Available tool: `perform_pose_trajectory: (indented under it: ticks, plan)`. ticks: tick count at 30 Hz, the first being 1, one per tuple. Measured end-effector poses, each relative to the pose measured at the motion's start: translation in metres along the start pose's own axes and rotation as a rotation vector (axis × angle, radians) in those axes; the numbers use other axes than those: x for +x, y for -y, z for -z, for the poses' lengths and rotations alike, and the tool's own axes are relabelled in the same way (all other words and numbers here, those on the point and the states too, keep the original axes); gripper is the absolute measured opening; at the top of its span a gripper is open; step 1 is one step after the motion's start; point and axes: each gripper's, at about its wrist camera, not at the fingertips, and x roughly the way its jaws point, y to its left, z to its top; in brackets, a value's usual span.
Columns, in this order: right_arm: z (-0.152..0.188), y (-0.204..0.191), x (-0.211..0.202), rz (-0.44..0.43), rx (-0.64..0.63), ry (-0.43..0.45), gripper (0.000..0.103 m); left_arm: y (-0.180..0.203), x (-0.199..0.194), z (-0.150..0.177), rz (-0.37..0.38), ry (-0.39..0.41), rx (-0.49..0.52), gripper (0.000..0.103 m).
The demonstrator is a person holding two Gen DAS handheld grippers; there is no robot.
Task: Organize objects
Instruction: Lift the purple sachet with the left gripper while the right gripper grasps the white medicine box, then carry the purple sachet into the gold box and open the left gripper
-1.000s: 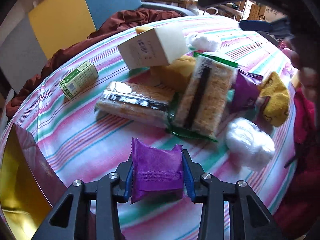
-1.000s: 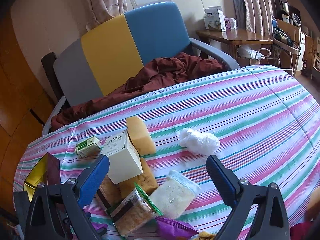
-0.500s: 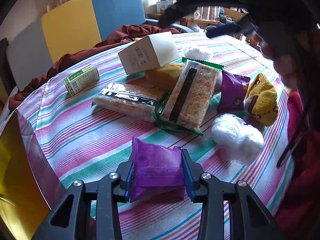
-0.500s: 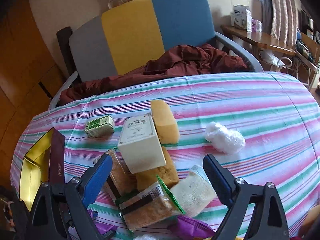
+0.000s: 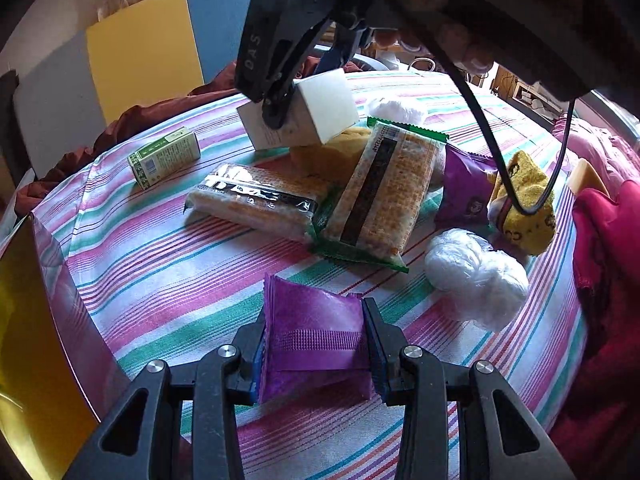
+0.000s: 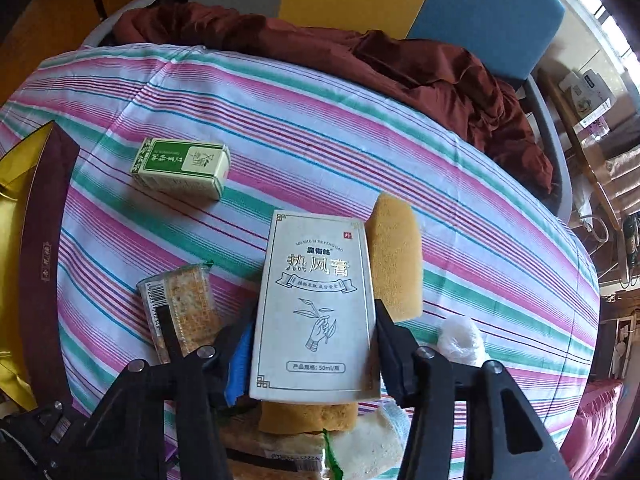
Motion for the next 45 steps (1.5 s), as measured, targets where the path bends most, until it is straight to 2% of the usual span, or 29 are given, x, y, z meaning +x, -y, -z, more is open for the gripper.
perform_pose_trajectory:
  ticks: [13,18,21,22,25,28,34,45]
  plan:
    - [0.046,-0.007,-0.029,-0.1,0.149,0.22,0.051,0.016,-0.027,0.011,-0.001,0.019,0.0,0.04]
    - [0.065,-0.008,-0.034,-0.088,0.214,0.333,0.051,0.02,-0.051,0.012,-0.007,0.05,-0.006,0.04]
    - [0.077,-0.017,-0.044,-0.045,0.188,0.417,0.051,0.013,-0.076,0.01,-0.024,0.09,-0.039,0.04]
    - [0.08,-0.02,-0.049,-0.018,0.171,0.443,0.051,0.009,-0.084,0.009,-0.04,0.105,-0.055,0.04]
    - [0.081,-0.025,-0.057,-0.014,0.154,0.496,0.051,-0.017,-0.105,0.003,-0.089,0.14,-0.146,0.04]
    - [0.082,-0.026,-0.057,-0.025,0.153,0.508,0.051,-0.044,-0.124,0.007,-0.167,0.158,-0.243,0.04]
    - [0.084,-0.036,-0.057,-0.038,0.132,0.516,0.051,-0.093,-0.141,0.027,-0.314,0.151,-0.373,0.04]
    - [0.083,-0.04,-0.048,-0.024,0.128,0.477,0.051,-0.151,-0.151,0.086,-0.431,0.087,-0.558,0.04]
